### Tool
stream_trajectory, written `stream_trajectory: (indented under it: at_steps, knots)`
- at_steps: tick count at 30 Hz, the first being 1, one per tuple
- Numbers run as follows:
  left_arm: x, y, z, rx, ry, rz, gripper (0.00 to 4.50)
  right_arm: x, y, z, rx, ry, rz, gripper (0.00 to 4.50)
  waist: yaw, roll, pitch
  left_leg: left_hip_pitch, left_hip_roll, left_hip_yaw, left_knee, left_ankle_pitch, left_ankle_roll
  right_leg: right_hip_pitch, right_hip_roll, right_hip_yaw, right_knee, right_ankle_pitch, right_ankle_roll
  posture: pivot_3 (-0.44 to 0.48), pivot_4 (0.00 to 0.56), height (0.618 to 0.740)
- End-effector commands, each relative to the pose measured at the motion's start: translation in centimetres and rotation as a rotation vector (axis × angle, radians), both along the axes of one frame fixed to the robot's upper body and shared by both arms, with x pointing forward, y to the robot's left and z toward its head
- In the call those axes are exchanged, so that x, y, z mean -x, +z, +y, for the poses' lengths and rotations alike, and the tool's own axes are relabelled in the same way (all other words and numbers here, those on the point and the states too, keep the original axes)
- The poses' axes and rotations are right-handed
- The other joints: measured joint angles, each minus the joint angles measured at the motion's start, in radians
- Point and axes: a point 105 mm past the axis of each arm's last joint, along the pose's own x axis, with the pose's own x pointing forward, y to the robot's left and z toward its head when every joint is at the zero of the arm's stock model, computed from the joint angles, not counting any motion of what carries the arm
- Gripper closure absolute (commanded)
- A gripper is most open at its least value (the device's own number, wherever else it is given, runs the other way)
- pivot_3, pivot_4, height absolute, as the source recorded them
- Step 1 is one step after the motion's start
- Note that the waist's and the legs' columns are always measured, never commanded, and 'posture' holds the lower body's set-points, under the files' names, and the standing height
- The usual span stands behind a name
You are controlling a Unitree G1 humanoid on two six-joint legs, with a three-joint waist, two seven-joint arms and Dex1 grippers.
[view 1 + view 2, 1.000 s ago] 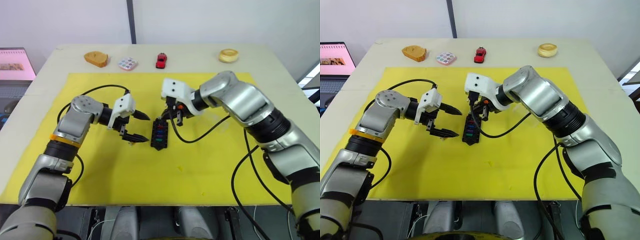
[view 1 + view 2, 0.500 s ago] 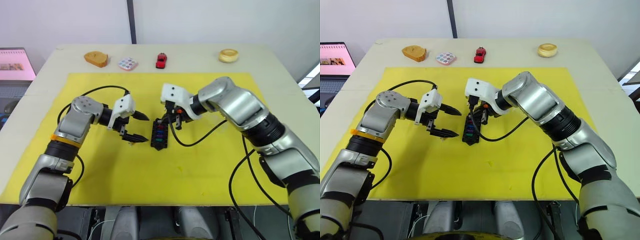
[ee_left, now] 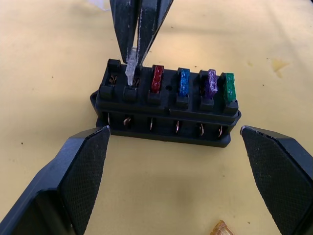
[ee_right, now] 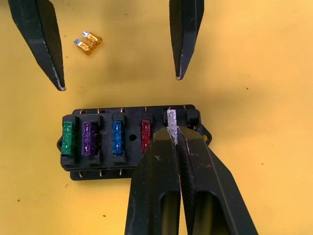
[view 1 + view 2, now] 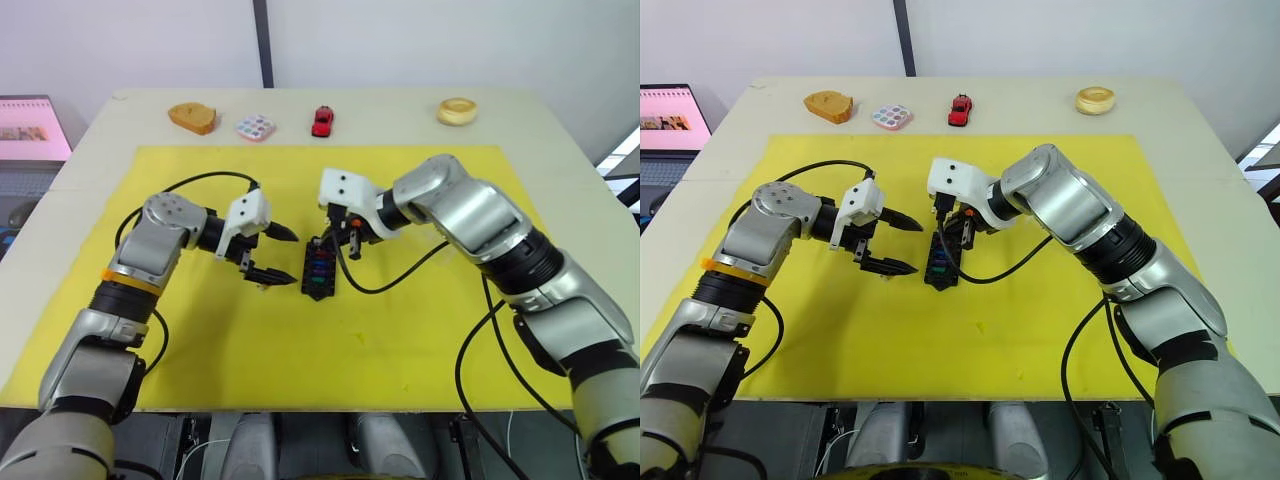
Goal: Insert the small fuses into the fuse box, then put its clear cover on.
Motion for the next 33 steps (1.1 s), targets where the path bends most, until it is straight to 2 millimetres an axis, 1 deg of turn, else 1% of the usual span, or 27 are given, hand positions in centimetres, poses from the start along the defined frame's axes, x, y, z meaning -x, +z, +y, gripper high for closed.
stream_trajectory:
  at_steps: [1, 24, 33]
  knots:
    - [0.2, 1.0, -0.1, 0.015, -0.011, -0.041, 0.02, -0.1, 0.9, 0.2, -0.021, 0.011, -0.027, 4.5, 0.0, 0.0, 0.0, 0.0, 0.0, 0.0, 0.0, 0.0, 0.0, 0.0, 0.0, 0.0, 0.0, 0.0, 0.0, 0.0, 0.15, 0.74]
    - [0.4, 0.9, -0.2, 0.017, -0.015, -0.041, 0.02, -0.6, -0.9, -0.3, 0.01, -0.015, -0.003, 4.5, -0.001, 0.0, 0.0, 0.001, 0.0, 0.0, 0.0, 0.0, 0.0, 0.0, 0.0, 0.0, 0.001, 0.0, 0.0, 0.0, 0.15, 0.74]
    - [0.8, 0.7, -0.3, 0.005, -0.033, -0.039, 0.02, -1.1, -1.6, -0.7, 0.049, -0.066, 0.018, 4.5, 0.0, 0.0, 0.0, 0.001, 0.0, 0.0, 0.001, 0.0, 0.0, 0.001, 0.0, 0.0, 0.001, 0.0, 0.0, 0.0, 0.15, 0.74]
